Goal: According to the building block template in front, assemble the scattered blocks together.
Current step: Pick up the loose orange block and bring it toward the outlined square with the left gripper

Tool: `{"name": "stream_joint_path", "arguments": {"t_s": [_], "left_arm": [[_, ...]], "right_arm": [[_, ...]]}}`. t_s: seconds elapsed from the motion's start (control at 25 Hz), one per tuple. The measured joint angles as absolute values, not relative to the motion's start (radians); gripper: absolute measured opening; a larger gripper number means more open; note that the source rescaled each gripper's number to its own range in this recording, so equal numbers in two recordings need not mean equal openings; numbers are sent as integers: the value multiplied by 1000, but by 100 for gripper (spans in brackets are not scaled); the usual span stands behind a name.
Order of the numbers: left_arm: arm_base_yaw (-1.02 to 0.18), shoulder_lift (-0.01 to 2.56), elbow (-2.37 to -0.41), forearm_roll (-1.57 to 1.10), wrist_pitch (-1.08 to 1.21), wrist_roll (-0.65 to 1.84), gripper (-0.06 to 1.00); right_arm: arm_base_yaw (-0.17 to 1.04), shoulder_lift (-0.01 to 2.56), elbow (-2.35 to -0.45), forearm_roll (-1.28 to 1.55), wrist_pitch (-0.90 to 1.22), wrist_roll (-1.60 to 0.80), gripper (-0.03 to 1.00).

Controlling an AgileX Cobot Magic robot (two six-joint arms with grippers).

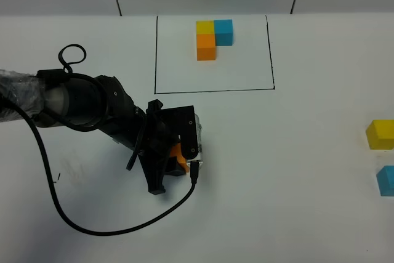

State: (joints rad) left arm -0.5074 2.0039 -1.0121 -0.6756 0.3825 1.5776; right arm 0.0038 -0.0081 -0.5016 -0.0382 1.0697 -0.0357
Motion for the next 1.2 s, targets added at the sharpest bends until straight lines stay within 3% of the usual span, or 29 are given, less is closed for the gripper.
{"name": "stream_joint_path", "arguments": {"t_s": [0.72,1.0,1.2], "left_arm": [[-507,2006,-1012,-683,357,1517,65],[-508,2007,-1012,-687,313,1487,90],[-508,2007,-1012,-687,298,1449,95]], "right_arm": [[4,-8,-502,-38,1070,-36,1],[4,-8,-502,-38,1070,-36,1],[4,-8,-502,-38,1070,-36,1]]}}
